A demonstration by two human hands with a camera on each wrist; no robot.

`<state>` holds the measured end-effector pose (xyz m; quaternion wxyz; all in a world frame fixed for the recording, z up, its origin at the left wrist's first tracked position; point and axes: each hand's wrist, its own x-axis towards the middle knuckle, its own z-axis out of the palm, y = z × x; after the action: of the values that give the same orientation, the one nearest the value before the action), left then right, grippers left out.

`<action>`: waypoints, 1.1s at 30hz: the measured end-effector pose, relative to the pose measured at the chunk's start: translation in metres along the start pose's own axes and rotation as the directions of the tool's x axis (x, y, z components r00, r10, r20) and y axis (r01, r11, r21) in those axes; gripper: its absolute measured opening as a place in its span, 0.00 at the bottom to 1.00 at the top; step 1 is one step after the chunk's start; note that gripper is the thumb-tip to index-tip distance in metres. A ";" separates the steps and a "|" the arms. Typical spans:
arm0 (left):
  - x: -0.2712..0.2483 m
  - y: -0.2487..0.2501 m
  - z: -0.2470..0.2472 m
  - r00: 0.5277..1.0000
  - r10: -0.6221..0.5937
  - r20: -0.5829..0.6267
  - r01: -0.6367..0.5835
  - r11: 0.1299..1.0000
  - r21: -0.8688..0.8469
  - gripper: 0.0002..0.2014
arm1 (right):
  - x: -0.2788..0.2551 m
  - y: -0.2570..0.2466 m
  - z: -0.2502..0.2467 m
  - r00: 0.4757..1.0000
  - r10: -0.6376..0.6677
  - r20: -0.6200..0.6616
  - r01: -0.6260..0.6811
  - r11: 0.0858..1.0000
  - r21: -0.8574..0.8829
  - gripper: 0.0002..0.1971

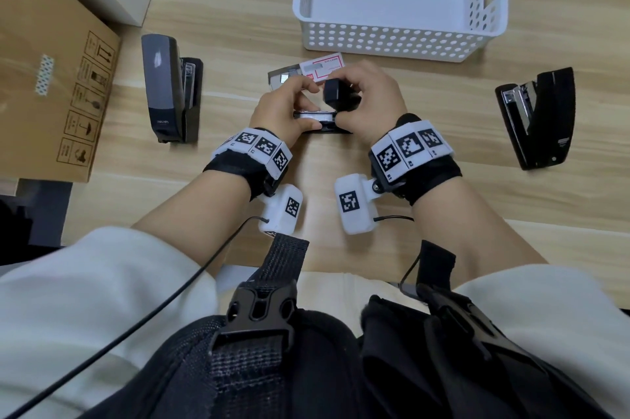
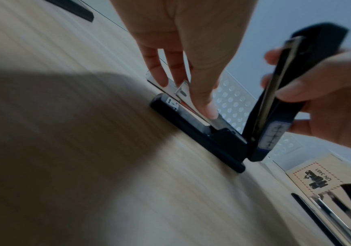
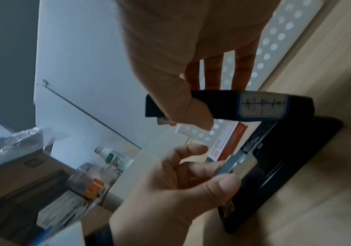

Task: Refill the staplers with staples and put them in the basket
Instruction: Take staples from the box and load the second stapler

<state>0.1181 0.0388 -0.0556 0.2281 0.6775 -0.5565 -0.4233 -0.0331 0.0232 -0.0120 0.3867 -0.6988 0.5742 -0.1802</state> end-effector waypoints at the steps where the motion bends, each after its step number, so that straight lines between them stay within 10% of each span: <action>1: 0.000 0.000 0.000 1.000 -0.002 -0.007 0.002 1.000 -0.009 0.24 | 0.001 -0.004 0.003 1.000 0.003 0.030 -0.002 0.999 -0.044 0.21; 16: -0.007 -0.009 -0.023 0.998 -0.030 0.051 0.031 0.999 -0.016 0.27 | 0.016 -0.001 0.022 0.958 0.138 0.250 -0.084 0.973 -0.215 0.22; 23: -0.008 -0.028 -0.076 0.976 0.183 0.117 -0.211 0.927 0.309 0.29 | 0.023 -0.015 0.042 0.900 0.167 0.403 -0.123 0.984 -0.133 0.23; 28: -0.018 -0.038 -0.120 0.956 0.248 -0.159 -0.142 0.861 0.488 0.40 | 0.035 -0.034 0.081 0.921 0.178 0.346 -0.182 0.983 -0.020 0.24; 33: -0.023 -0.055 -0.134 0.947 -0.016 -0.321 0.104 0.960 0.259 0.48 | 0.050 -0.060 0.116 0.921 0.253 0.297 -0.315 0.931 0.183 0.26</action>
<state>0.2595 0.0545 -0.0192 0.2056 0.7781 -0.5448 -0.2356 0.1009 0.0173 -0.0507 0.5603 -0.5766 0.5878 -0.0902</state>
